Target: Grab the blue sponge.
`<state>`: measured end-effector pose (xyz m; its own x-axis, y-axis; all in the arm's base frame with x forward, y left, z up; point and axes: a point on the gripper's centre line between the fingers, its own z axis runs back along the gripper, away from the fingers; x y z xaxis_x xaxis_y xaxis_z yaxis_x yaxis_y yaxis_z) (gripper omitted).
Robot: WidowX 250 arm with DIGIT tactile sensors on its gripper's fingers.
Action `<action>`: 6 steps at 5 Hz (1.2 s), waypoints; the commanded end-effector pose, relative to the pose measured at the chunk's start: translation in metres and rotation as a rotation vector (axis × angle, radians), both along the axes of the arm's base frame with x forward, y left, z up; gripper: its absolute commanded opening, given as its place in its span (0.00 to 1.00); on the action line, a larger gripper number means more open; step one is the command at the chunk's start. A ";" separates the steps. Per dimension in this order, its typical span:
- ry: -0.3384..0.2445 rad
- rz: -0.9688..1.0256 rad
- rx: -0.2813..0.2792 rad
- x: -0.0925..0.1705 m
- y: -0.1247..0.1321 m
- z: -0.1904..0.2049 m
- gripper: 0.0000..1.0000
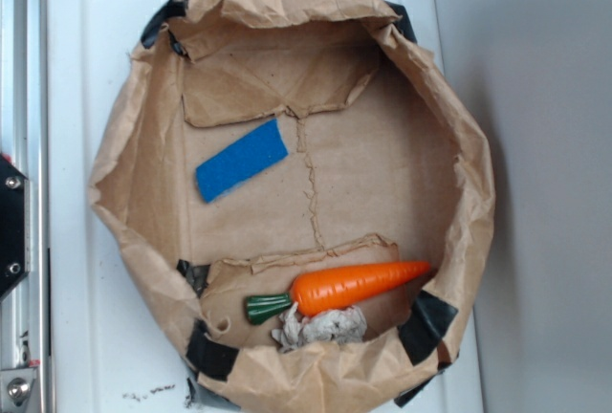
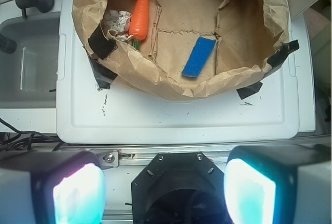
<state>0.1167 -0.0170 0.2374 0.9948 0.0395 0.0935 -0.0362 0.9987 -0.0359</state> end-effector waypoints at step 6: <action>0.002 -0.044 -0.043 0.031 0.021 -0.023 1.00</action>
<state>0.1419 0.0020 0.2055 0.9984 -0.0123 0.0554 0.0170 0.9963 -0.0838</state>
